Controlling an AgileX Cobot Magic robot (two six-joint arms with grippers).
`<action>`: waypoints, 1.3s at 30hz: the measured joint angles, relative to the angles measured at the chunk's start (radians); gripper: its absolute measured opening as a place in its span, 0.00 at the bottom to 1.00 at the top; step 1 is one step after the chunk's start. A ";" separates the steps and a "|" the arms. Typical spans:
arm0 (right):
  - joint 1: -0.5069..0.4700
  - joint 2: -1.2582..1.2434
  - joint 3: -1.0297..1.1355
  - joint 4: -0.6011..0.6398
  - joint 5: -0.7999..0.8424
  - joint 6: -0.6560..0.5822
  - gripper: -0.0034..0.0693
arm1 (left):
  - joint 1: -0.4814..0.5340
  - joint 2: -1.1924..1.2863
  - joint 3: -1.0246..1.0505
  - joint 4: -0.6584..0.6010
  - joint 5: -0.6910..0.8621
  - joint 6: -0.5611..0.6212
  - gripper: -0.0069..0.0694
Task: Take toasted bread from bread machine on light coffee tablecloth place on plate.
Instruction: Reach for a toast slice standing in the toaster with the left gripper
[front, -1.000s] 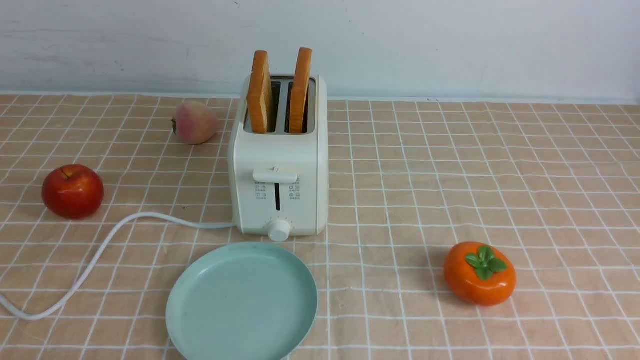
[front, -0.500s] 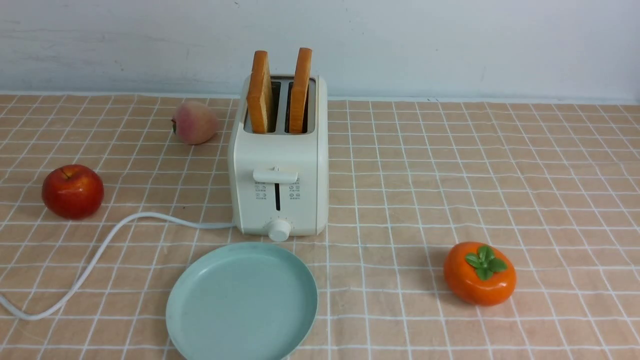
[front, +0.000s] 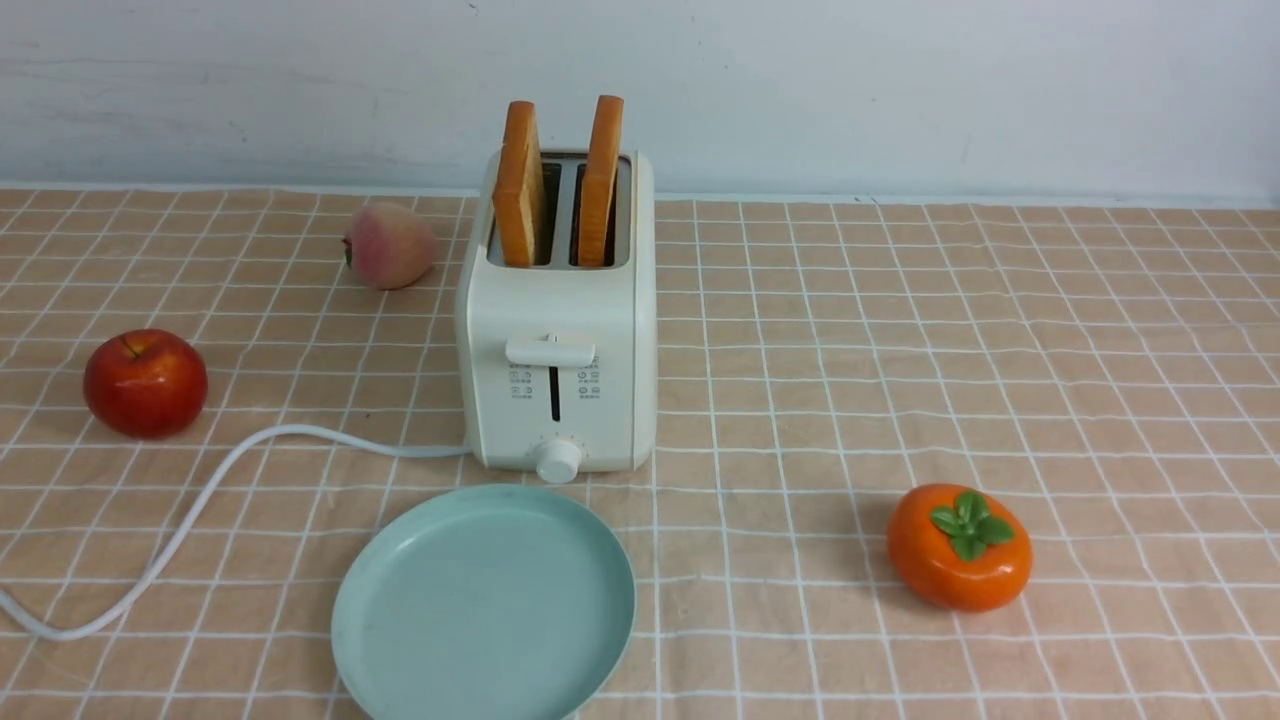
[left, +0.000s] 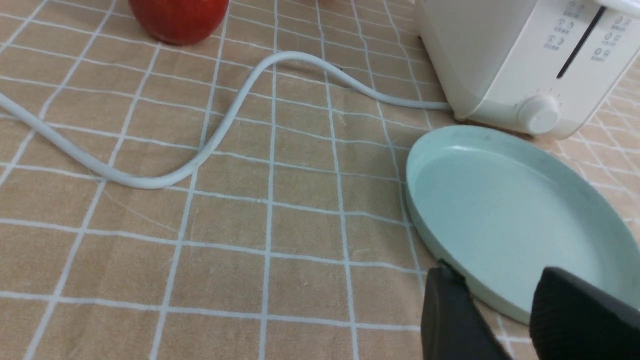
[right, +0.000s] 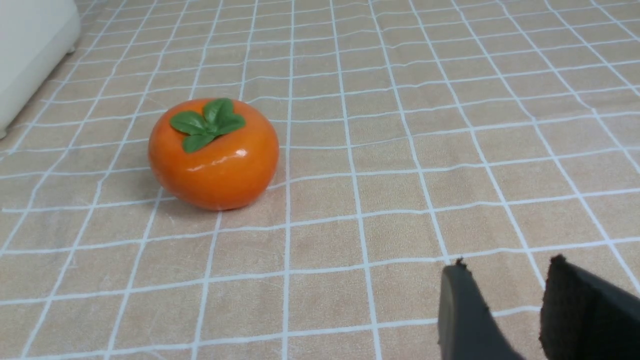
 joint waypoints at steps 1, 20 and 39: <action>0.000 0.000 0.000 0.000 0.000 0.000 0.38 | 0.000 0.000 0.000 -0.031 -0.021 0.000 0.40; 0.000 0.000 0.012 0.647 -0.319 0.207 0.38 | 0.000 0.000 0.001 -0.625 -0.266 0.000 0.40; 0.000 0.333 -0.738 0.617 0.324 -0.076 0.03 | 0.000 0.163 -0.403 -0.774 -0.239 0.081 0.07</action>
